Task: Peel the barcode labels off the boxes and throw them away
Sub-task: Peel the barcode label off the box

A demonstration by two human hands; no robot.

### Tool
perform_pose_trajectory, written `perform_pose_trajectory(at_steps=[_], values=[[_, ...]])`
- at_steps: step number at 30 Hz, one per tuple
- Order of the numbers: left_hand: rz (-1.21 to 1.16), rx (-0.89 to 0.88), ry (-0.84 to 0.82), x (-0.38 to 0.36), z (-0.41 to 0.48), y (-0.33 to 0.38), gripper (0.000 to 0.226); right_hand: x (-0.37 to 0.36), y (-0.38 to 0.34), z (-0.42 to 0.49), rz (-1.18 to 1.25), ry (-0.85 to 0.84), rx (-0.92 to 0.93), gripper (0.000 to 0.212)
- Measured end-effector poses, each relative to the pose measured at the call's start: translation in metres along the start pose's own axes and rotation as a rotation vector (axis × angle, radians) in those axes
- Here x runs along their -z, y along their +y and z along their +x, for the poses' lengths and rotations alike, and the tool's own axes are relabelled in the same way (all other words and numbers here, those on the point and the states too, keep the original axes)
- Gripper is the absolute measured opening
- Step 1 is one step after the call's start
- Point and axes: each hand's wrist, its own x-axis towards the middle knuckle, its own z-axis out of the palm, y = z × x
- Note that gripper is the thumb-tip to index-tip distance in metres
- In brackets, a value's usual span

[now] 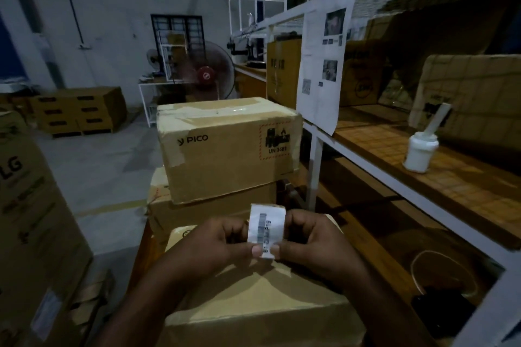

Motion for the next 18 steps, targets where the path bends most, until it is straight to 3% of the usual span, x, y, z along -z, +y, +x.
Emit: perform_pose_trajectory(at_steps=[5,8,11,18], values=[[-0.139,0.042,0.191,0.015,0.027,0.009,0.010,-0.006,0.004,0.011,0.100,0.159,-0.089,0.043],[-0.079,0.006,0.293,0.009,0.041,-0.003,0.014,-0.010,-0.003,0.006,-0.261,0.098,-0.108,0.024],[0.271,-0.025,0.297,0.008,0.053,-0.027,0.017,-0.021,-0.012,0.005,-0.685,-0.073,-0.034,0.022],[0.242,-0.055,0.344,0.014,0.058,-0.036,0.015,-0.043,-0.021,0.051,-0.897,-0.034,-0.062,0.024]])
